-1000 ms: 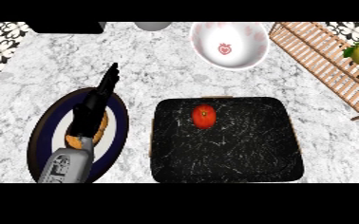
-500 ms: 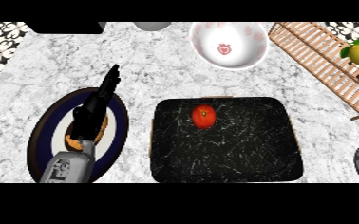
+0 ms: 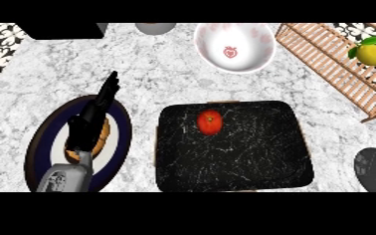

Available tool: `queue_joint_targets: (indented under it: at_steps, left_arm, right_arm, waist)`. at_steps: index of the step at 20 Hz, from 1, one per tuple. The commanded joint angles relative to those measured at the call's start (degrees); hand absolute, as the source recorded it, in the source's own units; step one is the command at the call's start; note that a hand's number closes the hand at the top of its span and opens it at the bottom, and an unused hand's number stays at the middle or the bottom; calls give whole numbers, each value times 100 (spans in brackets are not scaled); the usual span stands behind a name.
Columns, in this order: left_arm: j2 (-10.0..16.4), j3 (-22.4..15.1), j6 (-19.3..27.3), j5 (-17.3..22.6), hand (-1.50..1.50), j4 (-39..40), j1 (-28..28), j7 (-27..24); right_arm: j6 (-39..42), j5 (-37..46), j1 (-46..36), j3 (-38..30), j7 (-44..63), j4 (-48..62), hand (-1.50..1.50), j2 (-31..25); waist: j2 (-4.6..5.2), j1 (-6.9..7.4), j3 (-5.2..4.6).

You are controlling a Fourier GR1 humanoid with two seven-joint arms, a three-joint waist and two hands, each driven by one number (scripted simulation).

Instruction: Pick the lemon from the tray and place it in the tiered shelf

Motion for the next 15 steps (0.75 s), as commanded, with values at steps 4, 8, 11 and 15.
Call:
queue_joint_targets:
  at_steps: [4, 8, 11, 15]
  left_arm:
    - [-1, 122, 71, 48, 0, -33, 11, 137]
    - [18, 167, 84, 28, 0, 125, 185, -150]
    - [45, 117, 89, -65, 0, 187, 85, -100]
    - [-5, 84, 91, -55, 0, 115, 122, -171]
  right_arm:
    - [1710, 237, 182, -195, 582, -2115, -150, 1101]
    - [2686, 345, 325, -166, 198, -3326, -150, 1632]
    - [3442, 373, 811, 204, -3, -4025, -150, 1655]
    - [4554, 244, 1103, 753, -76, -5479, -150, 1664]
  waist:
    - [-99, -198, -1]
    - [-145, -308, -5]
    - [-126, -241, -5]
    - [-97, -108, -4]
